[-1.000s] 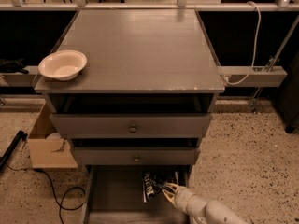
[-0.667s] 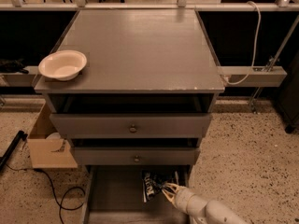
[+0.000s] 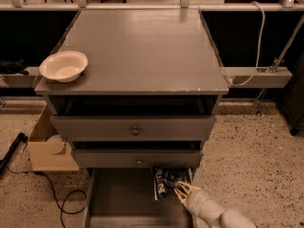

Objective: Pick blue chip bag from bottom drawer and place on counter

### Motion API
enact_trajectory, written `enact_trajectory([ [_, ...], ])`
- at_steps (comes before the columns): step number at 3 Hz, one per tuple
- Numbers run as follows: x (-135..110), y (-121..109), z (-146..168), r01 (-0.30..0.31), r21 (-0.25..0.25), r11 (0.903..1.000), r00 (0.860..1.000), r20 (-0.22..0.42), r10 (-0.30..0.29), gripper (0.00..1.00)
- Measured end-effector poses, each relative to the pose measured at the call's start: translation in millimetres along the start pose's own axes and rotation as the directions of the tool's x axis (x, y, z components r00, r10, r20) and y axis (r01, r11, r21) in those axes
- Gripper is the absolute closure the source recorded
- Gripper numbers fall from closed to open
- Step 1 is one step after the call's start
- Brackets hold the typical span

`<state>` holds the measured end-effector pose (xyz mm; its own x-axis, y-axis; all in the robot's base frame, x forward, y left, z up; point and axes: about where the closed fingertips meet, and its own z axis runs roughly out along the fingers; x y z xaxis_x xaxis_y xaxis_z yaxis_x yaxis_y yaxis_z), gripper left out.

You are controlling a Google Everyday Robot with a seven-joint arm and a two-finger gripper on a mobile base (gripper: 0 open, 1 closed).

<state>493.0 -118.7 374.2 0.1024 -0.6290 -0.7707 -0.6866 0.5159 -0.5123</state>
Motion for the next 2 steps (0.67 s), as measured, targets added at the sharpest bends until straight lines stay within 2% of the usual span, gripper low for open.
enact_trajectory([
  [1, -26.3, -21.8, -37.5, 0.069, 0.070, 0.9952, 0.997, 0.014, -0.070, 1.00],
  [2, -49.0, -42.1, -83.1, 0.120, 0.152, 0.9811, 0.992, 0.022, -0.125, 1.00],
])
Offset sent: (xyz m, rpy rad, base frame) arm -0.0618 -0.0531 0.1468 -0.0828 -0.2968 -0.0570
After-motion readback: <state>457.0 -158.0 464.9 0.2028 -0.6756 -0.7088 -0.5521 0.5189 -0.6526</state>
